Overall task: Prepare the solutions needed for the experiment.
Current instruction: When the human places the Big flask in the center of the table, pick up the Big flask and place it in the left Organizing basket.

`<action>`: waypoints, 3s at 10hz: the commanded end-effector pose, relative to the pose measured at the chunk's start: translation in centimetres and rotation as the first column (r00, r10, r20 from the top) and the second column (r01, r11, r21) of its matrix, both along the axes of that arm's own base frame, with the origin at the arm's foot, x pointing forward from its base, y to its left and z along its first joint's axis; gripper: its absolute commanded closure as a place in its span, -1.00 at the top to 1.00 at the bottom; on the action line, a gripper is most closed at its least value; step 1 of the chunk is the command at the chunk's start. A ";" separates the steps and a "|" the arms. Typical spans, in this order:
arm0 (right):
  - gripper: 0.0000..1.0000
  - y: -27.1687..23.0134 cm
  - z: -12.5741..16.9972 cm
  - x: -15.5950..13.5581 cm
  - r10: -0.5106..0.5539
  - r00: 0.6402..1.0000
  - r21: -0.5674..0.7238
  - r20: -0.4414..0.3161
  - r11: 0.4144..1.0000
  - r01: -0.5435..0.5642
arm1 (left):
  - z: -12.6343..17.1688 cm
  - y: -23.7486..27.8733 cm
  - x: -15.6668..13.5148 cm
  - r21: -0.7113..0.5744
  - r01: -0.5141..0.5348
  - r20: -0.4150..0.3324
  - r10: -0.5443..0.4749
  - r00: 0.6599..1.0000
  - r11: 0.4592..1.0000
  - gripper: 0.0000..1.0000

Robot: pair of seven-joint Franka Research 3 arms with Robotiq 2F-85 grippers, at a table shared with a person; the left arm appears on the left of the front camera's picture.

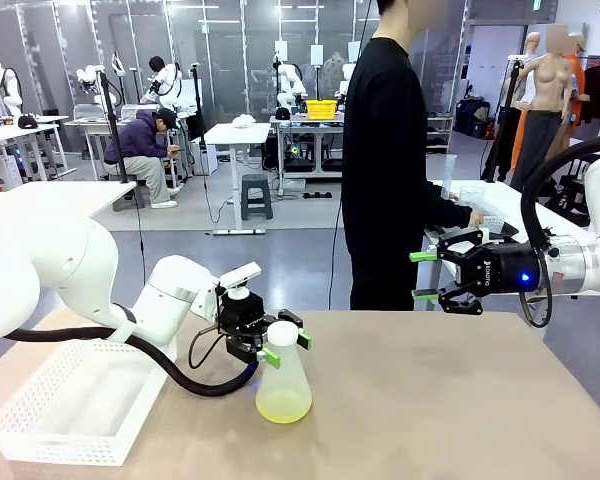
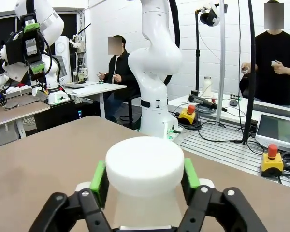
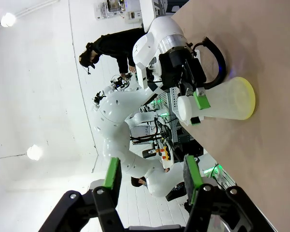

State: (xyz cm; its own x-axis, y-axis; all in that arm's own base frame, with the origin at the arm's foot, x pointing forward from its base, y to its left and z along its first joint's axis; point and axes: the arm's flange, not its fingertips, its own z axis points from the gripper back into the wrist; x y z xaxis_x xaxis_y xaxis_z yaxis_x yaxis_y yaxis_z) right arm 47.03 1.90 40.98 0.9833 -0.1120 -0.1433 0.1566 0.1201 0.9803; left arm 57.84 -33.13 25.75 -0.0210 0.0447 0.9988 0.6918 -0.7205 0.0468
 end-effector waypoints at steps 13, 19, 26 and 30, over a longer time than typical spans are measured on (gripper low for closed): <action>0.32 0.0 0.1 0.0 0.001 1.000 -0.002 0.000 1.000 -0.001 | 9.3 0.6 0.2 -0.014 0.023 -0.037 -0.023 0.999 1.000 -0.96; 0.32 0.0 0.1 0.0 0.001 1.000 -0.002 0.000 1.000 -0.001 | 18.2 4.6 1.2 -0.011 -0.056 0.008 0.056 0.998 0.998 -0.96; 0.32 0.0 0.1 0.0 0.001 1.000 -0.002 0.000 1.000 -0.001 | 19.3 22.8 -1.3 0.005 -0.315 0.017 0.315 0.949 0.949 -0.96; 0.32 0.0 0.1 0.0 0.001 1.000 -0.002 0.000 1.000 -0.001 | 17.3 32.0 -4.8 0.004 -0.491 0.004 0.491 0.871 0.871 -0.96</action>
